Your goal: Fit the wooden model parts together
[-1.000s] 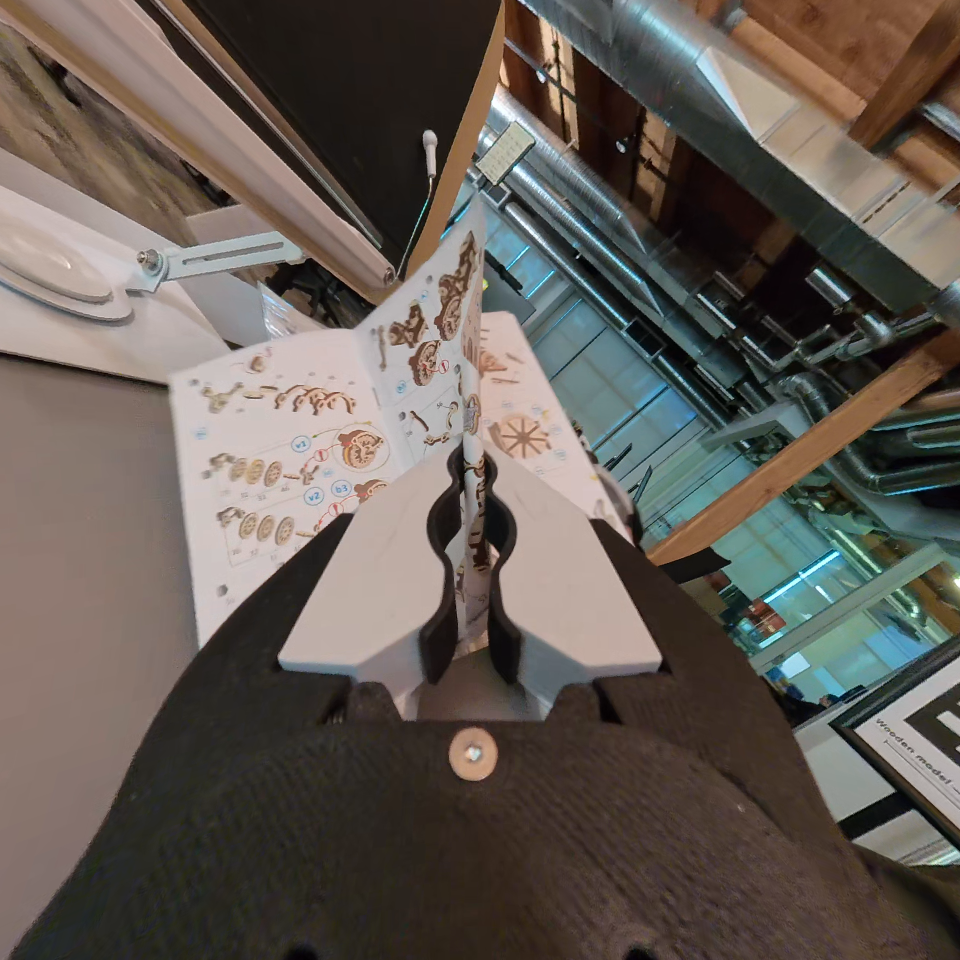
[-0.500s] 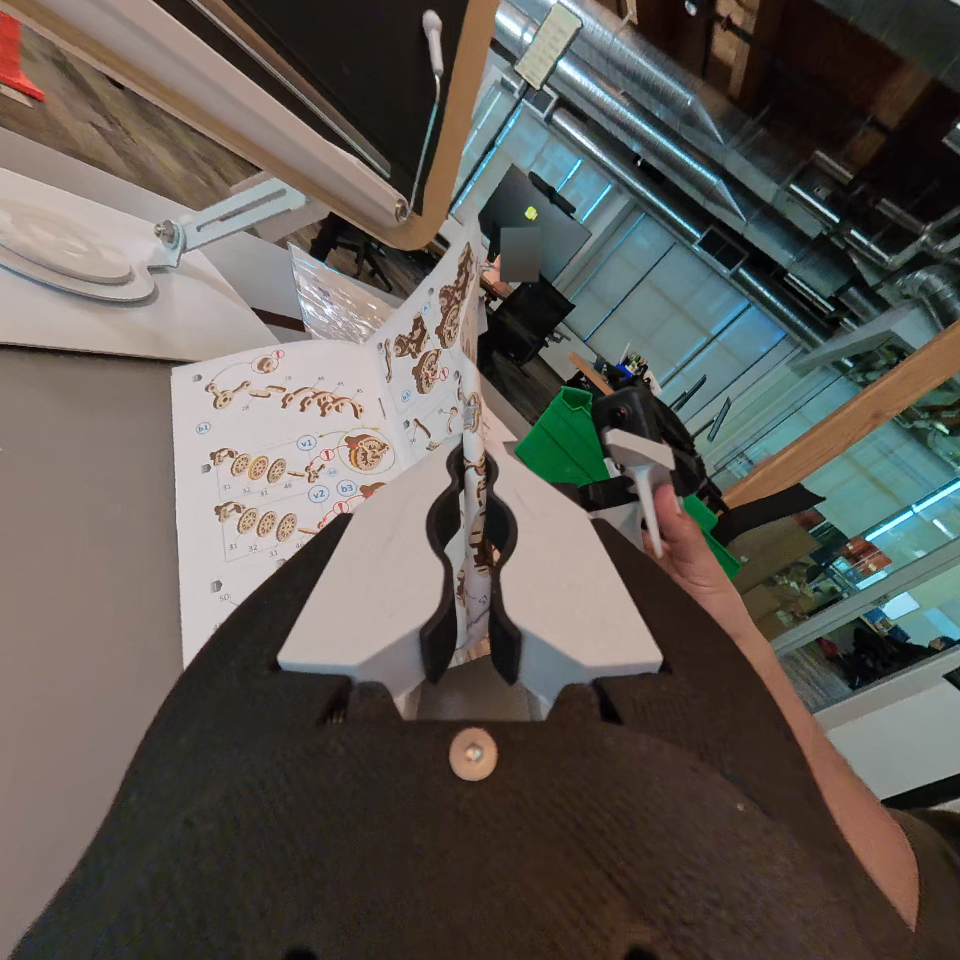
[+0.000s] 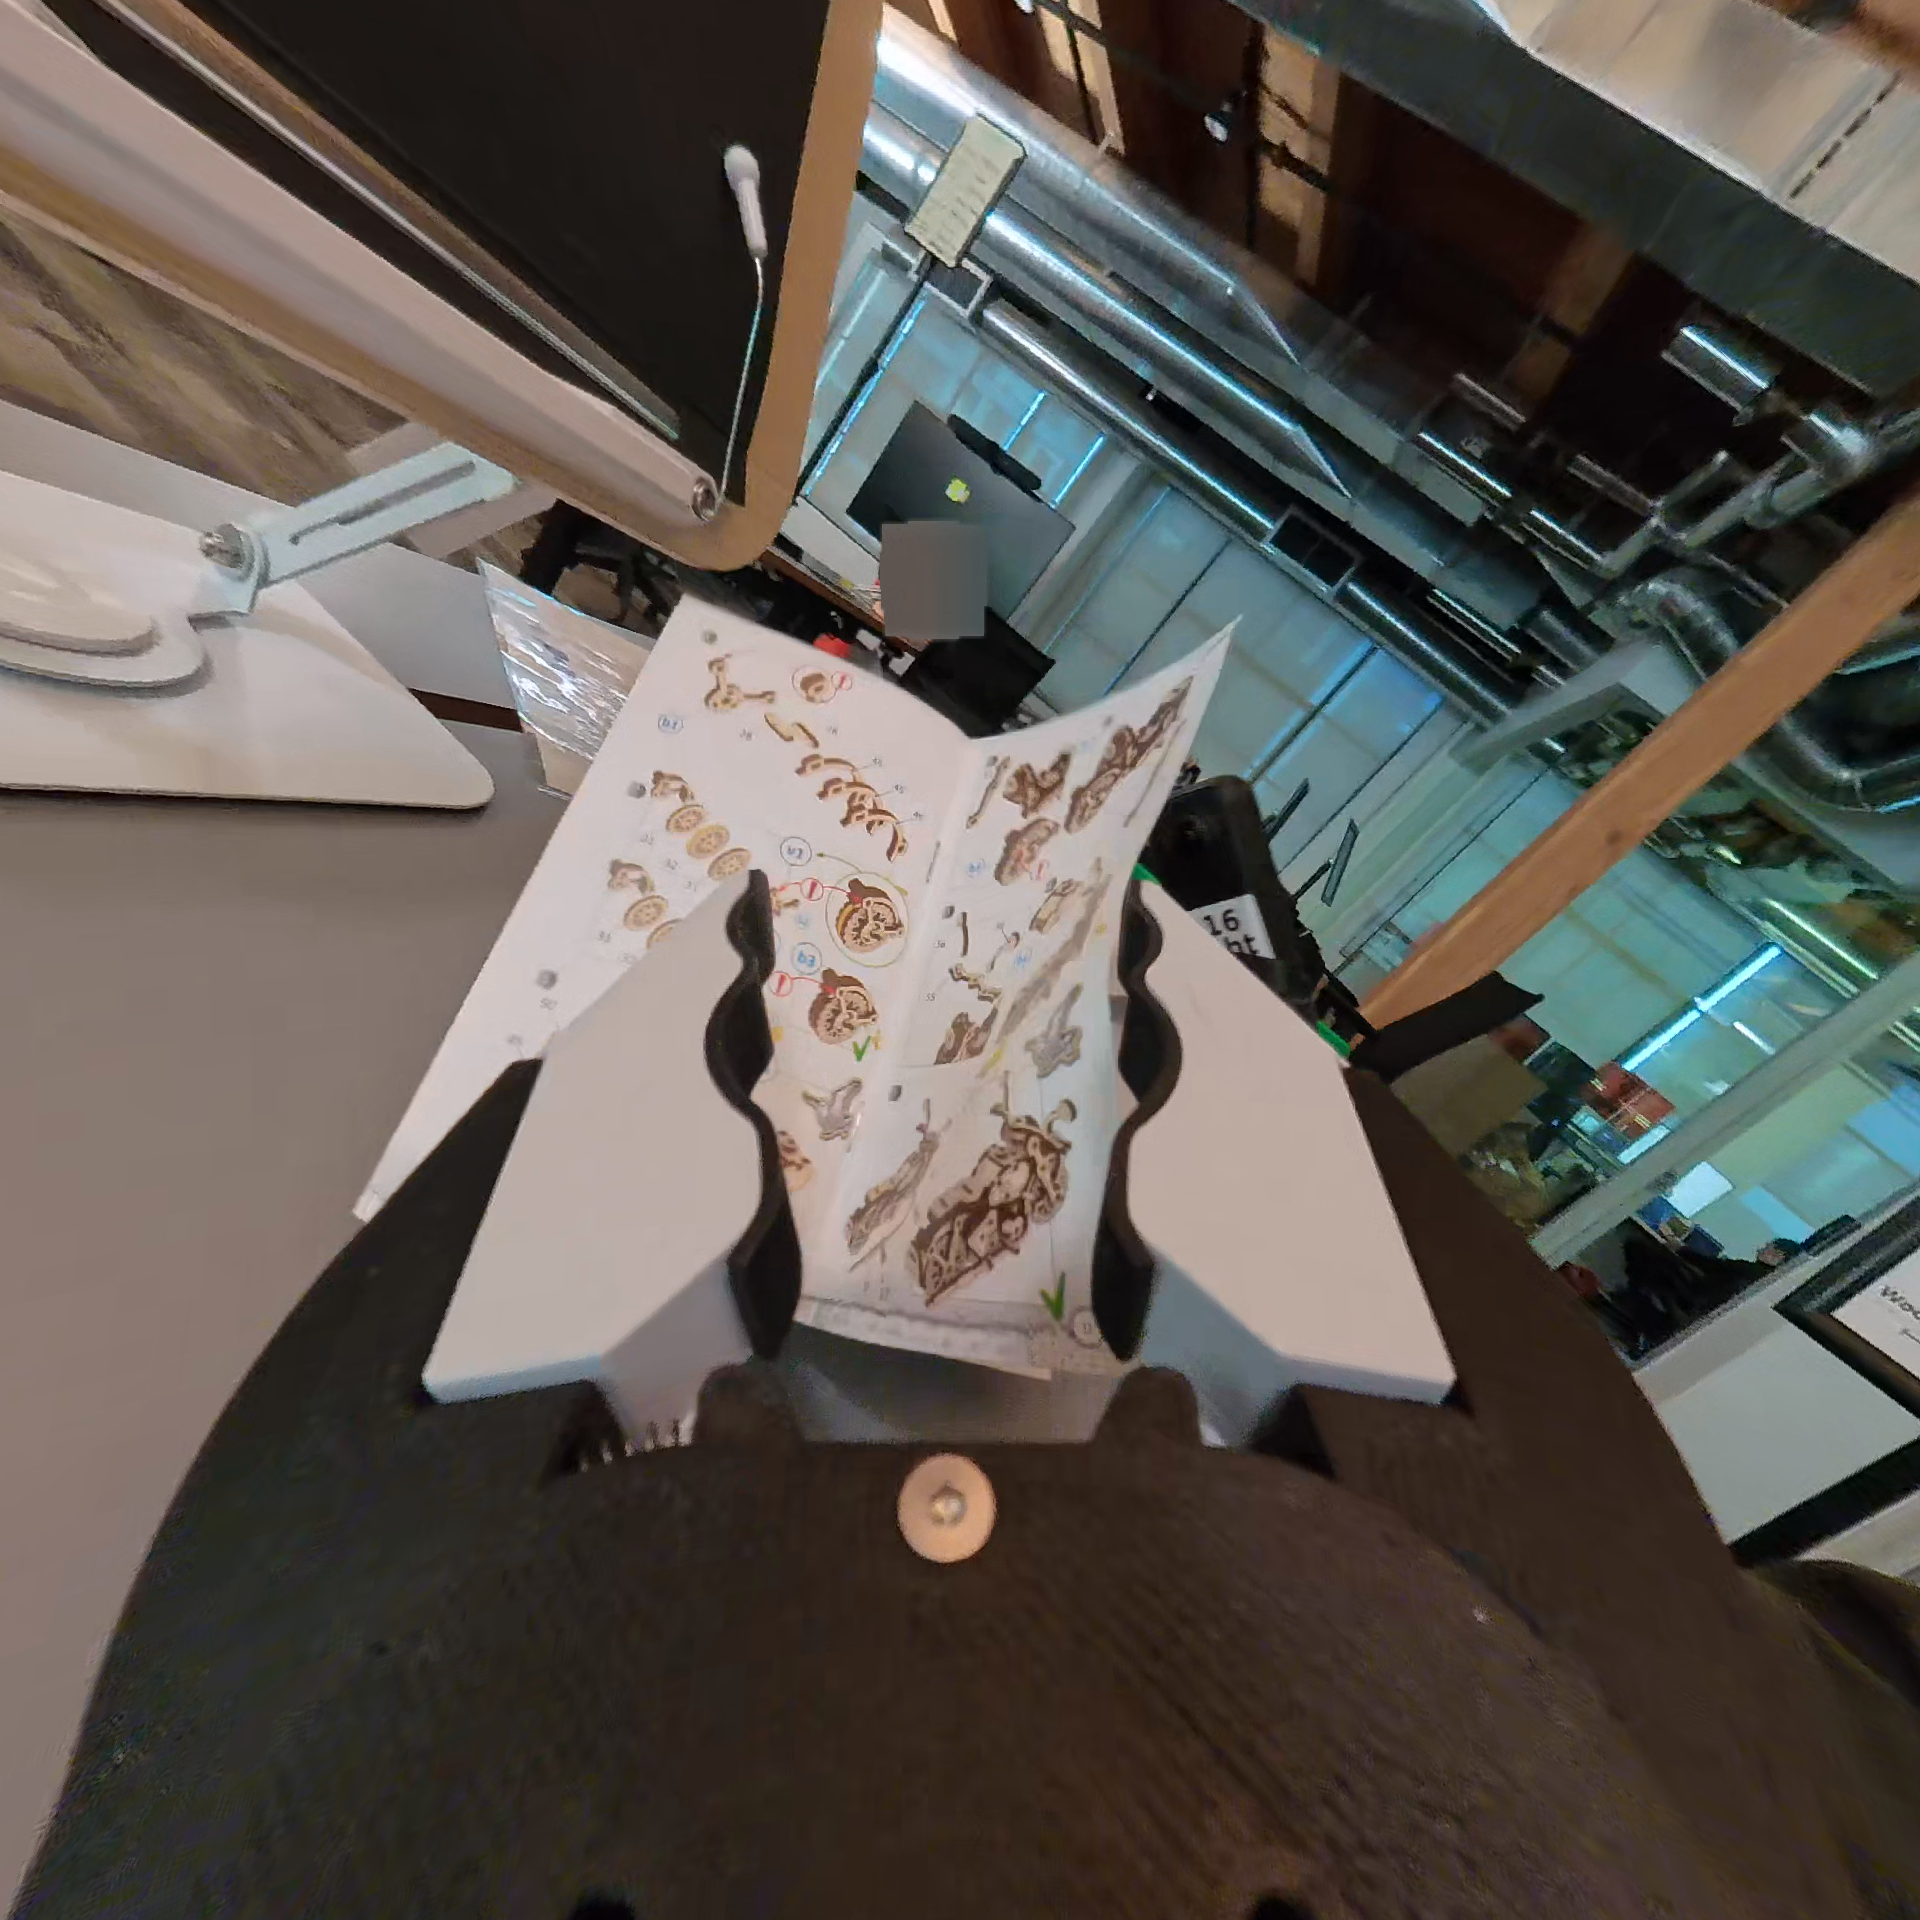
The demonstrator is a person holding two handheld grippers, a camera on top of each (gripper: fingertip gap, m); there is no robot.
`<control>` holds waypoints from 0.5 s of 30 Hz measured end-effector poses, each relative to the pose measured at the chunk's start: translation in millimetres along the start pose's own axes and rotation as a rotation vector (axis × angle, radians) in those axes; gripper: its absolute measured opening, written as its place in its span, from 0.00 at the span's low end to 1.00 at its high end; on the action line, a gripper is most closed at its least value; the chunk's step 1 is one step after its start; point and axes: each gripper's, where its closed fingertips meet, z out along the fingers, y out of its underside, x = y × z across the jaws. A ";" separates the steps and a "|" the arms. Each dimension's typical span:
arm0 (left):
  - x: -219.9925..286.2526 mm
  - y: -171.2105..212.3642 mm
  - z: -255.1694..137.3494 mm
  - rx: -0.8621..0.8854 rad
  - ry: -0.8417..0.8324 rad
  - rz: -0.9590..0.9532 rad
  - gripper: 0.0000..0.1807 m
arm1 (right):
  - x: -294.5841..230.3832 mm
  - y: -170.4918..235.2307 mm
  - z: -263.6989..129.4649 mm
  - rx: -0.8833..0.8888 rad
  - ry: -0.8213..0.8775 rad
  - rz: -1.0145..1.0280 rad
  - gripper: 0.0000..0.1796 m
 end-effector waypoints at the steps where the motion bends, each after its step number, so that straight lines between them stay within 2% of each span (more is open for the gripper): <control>1: 0.3 -0.8 -0.8 -0.004 -0.003 0.004 0.37 | -0.3 -0.3 -0.5 -0.005 0.024 -0.039 0.00; 5: 3.4 8.2 1.8 -0.081 -0.032 0.100 0.31 | -4.7 1.4 0.5 -0.026 0.075 -0.136 0.01; 8: -5.1 14.9 3.7 -0.136 -0.139 0.226 0.12 | -7.3 0.5 0.1 -0.025 0.085 -0.173 0.00; 10: -1.9 10.7 3.3 -0.107 -0.143 0.259 0.01 | -7.0 -2.0 -1.8 -0.013 0.088 -0.170 0.00; 15: 0.3 2.7 -1.1 -0.064 -0.097 0.192 0.00 | -15.4 -10.0 -8.2 0.025 0.009 -0.114 0.01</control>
